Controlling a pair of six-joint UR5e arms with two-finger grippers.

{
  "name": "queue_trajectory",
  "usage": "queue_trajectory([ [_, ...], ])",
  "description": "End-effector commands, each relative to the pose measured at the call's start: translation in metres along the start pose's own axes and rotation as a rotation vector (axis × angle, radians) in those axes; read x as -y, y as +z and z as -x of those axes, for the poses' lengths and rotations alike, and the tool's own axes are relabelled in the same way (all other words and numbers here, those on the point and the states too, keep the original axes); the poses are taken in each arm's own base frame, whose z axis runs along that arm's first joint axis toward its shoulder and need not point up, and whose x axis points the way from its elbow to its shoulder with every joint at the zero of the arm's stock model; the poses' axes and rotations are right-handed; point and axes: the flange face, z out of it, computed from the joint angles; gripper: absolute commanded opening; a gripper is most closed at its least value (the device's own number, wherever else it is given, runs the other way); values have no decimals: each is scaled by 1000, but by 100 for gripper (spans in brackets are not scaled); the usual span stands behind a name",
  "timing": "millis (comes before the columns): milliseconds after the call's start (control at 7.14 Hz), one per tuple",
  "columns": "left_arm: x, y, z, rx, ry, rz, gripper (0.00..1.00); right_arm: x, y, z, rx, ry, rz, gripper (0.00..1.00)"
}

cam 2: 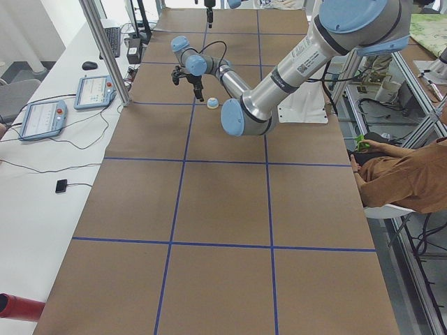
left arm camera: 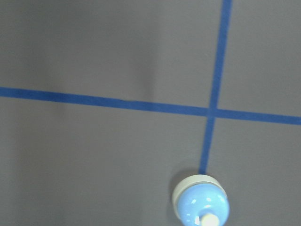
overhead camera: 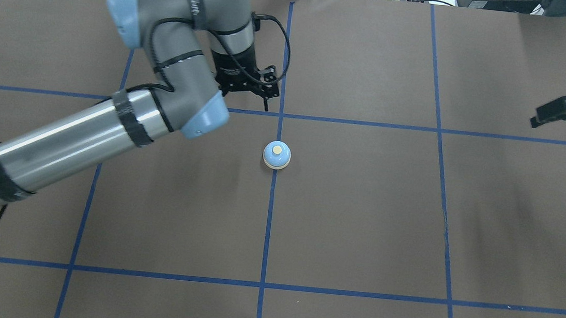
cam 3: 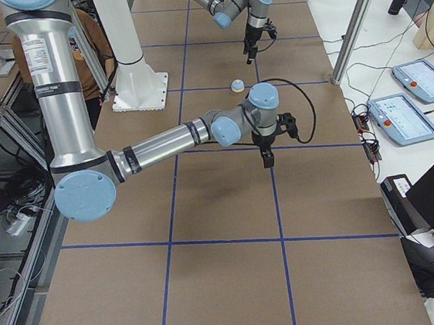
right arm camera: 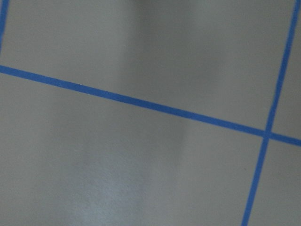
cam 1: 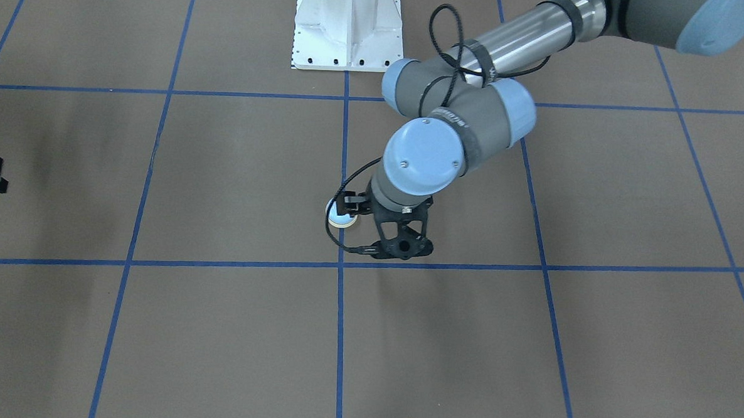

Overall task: Place and press bell with both arms
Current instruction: 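Open the left gripper and withdraw it while the right arm approaches, then lower the right gripper over the bell's top button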

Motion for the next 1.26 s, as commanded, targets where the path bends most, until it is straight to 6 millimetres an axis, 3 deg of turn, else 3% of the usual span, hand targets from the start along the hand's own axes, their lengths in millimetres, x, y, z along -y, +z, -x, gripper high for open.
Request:
queue_trajectory([
  [0, -16, -36, 130, -16, 77, -67, 97, -15, 34, 197, 22, 156, -70, 97],
  [140, -23, -44, 183, -3, 112, -86, 97, -42, 55, 280, 31, 222, -80, 74],
  [280, -38, -48, 227, 11, 145, -95, 97, -55, 48, 362, 37, 304, -61, 16],
  [420, -42, -56, 251, 17, 162, -104, 97, -68, 49, 429, -4, 285, -37, 0],
  [561, -42, -55, 263, 26, 157, -105, 97, -76, 74, 462, -38, 262, -19, 0],
  [701, -43, -55, 264, 26, 157, -105, 97, -57, 83, 495, -53, 266, -12, 0],
  [1121, -45, -53, 266, 31, 157, -106, 98, -49, 112, 497, -53, 282, -8, 0],
])
